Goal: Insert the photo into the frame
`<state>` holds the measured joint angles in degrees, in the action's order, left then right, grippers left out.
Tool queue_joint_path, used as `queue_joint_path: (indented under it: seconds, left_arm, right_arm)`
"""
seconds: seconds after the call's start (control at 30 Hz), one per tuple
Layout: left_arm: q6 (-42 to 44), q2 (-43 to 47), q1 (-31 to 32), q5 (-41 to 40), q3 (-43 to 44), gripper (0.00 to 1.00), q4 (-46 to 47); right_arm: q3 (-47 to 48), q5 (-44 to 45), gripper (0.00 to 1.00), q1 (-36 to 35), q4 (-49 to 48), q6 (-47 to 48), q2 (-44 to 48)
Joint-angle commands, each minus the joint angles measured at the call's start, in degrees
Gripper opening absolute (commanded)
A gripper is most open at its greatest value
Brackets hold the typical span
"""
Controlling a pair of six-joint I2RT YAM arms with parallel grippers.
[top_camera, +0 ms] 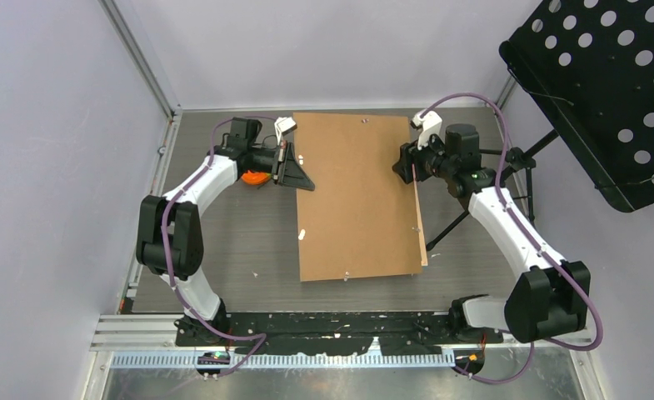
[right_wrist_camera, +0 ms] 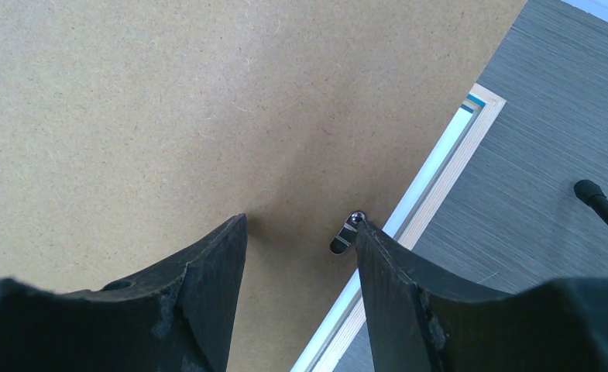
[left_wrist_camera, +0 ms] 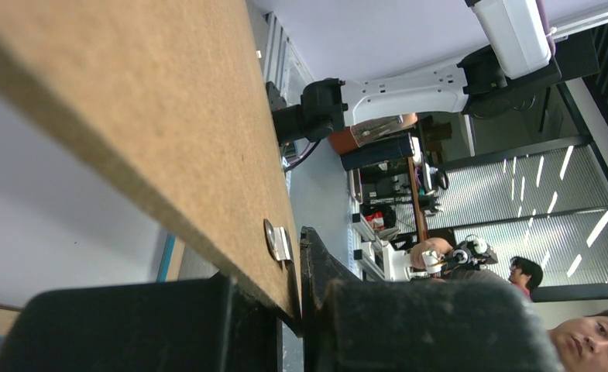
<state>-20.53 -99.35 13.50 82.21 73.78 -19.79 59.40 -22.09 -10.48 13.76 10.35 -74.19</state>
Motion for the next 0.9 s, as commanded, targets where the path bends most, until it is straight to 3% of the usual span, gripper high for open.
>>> queue_joint_path:
  seconds: [0.0, 0.4, 0.87]
  left_arm:
    - [0.41, 3.46, 0.26, 4.69, 0.72, 0.0, 1.75]
    - [0.25, 3.18, 0.21, 5.03, 1.04, 0.0, 1.87]
    - [-1.54, 1.23, 0.21, 5.04, 4.27, 0.0, 1.95]
  right_arm:
    - [-0.45, -0.07, 0.6, 0.17, 0.37, -0.49, 3.56]
    - [-4.3, 2.56, 0.62, 0.2, 6.98, 2.96, 13.29]
    - [-9.55, -7.26, 0.65, 0.22, 26.38, 17.43, 24.14]
